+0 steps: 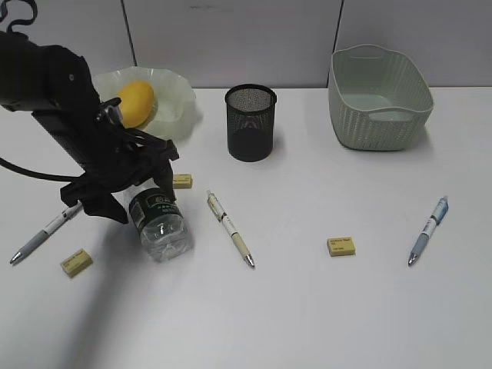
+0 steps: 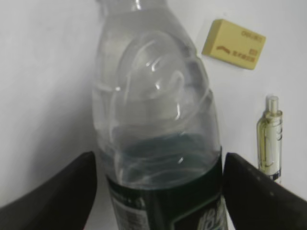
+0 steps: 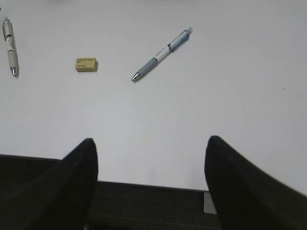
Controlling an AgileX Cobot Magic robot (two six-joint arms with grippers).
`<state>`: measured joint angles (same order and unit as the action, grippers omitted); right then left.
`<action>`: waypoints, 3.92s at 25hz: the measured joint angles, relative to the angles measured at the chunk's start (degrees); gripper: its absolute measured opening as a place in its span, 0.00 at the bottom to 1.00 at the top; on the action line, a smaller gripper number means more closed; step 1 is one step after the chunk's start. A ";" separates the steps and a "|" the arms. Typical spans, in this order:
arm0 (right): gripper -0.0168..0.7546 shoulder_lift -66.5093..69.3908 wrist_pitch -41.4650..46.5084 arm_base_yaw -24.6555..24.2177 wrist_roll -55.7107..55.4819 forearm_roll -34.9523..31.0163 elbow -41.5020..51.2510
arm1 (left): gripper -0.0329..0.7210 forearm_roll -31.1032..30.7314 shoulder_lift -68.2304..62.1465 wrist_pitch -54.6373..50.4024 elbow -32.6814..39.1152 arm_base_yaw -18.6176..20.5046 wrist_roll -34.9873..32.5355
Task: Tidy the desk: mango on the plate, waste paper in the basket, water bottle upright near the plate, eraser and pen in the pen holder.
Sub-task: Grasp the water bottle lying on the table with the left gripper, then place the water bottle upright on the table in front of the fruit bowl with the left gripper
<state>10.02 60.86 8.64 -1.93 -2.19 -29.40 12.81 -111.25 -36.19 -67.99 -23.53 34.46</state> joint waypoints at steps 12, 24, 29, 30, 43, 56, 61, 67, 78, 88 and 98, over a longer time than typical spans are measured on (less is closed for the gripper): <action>0.73 0.00 0.00 0.00 0.00 0.00 0.00 | 0.84 1.04 -1.95 4.16 -0.07 0.00 0.00; 0.73 0.00 0.00 0.00 0.00 0.00 0.00 | 0.81 1.56 -3.55 5.08 -0.20 0.00 0.00; 0.73 0.00 0.00 0.00 0.00 0.00 0.00 | 0.70 1.56 -3.94 5.64 -0.20 0.00 0.00; 0.73 0.00 0.00 0.00 0.00 0.00 0.00 | 0.69 1.56 -3.94 5.64 -0.20 0.00 0.00; 0.73 0.00 0.00 0.00 0.00 0.00 0.00 | 0.69 -1.20 4.22 -4.91 -0.08 0.00 -3.81; 0.73 0.00 0.00 0.00 0.00 0.00 0.00 | 0.69 -18.75 32.14 -9.02 0.82 0.00 -6.52; 0.73 0.00 0.00 0.00 0.00 0.00 0.00 | 0.69 -24.49 43.02 -4.69 7.07 0.00 -6.64; 0.73 0.00 0.00 0.00 -0.05 0.00 0.00 | 0.69 -29.67 54.60 10.97 21.55 0.00 -6.64; 0.73 0.00 0.00 0.00 -0.05 0.00 0.00 | 0.69 -43.86 54.18 37.02 37.60 11.07 -6.70; 0.73 0.00 0.00 0.00 -0.05 0.00 0.00 | 0.69 -39.77 31.25 72.28 37.60 25.22 -6.70; 0.70 0.00 0.00 0.00 -0.05 0.00 0.00 | 0.69 -29.50 8.79 97.11 37.55 25.59 -15.57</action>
<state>10.02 60.86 8.64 -1.98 -2.19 -29.40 -16.69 -102.46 60.92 -30.44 2.06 18.90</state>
